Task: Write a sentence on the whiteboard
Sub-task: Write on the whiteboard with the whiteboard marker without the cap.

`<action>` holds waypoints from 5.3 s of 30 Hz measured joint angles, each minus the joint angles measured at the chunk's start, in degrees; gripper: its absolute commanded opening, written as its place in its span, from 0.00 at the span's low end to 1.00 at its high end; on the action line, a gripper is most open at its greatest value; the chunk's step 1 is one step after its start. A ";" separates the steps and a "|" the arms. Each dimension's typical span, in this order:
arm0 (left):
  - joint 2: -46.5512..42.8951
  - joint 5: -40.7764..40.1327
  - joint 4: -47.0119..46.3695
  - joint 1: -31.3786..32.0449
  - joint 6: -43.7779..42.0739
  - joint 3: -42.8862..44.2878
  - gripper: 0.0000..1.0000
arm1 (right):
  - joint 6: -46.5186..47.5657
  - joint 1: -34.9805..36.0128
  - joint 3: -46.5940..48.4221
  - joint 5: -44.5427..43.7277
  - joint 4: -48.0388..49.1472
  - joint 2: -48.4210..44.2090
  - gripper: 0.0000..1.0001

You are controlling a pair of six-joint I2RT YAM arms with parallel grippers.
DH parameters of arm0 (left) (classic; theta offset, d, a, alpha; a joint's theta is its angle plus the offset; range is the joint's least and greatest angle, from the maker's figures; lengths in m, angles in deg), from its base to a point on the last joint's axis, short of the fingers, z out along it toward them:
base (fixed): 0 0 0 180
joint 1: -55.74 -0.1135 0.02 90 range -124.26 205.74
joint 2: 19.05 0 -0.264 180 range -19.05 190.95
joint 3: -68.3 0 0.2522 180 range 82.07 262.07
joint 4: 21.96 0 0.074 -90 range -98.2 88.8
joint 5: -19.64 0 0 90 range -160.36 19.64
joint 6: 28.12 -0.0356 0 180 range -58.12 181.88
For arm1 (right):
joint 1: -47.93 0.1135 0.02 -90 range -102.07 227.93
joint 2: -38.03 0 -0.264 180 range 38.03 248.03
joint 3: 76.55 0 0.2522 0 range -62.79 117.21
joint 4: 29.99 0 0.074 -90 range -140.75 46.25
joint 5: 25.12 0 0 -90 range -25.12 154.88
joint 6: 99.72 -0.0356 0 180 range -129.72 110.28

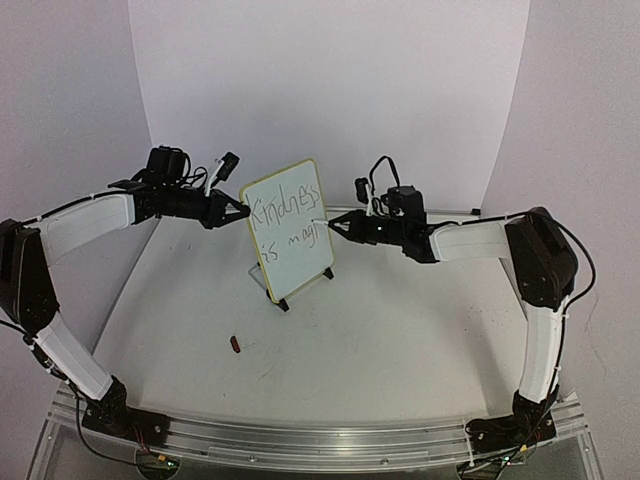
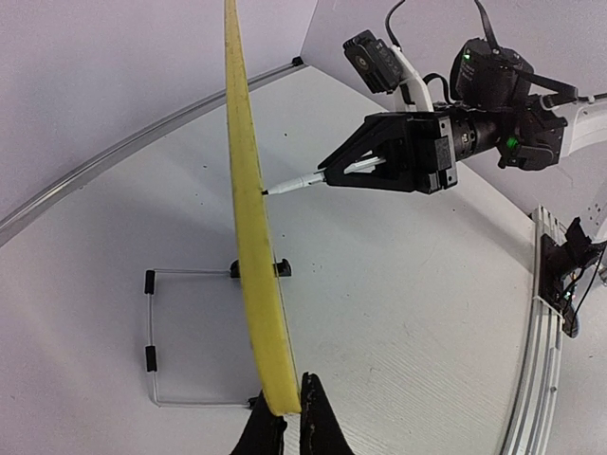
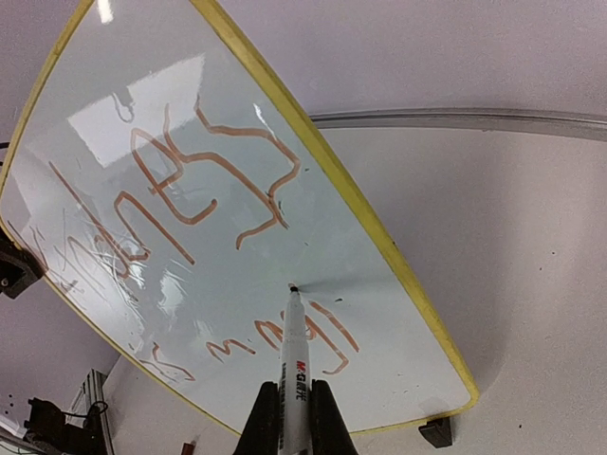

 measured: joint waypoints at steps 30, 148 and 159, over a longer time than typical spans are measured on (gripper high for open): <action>0.00 -0.17 0.00 0.21 -0.04 0.00 0.00 | 0.26 -0.40 -6.73 -4.96 2.74 -4.52 0.00; 0.33 -0.11 -0.02 0.32 -0.02 0.35 0.00 | -1.42 -1.66 -6.98 -5.28 3.35 0.80 0.00; 0.33 -0.13 -0.07 0.43 -0.02 0.35 0.00 | -1.42 -1.66 -6.86 -5.28 3.36 1.27 0.00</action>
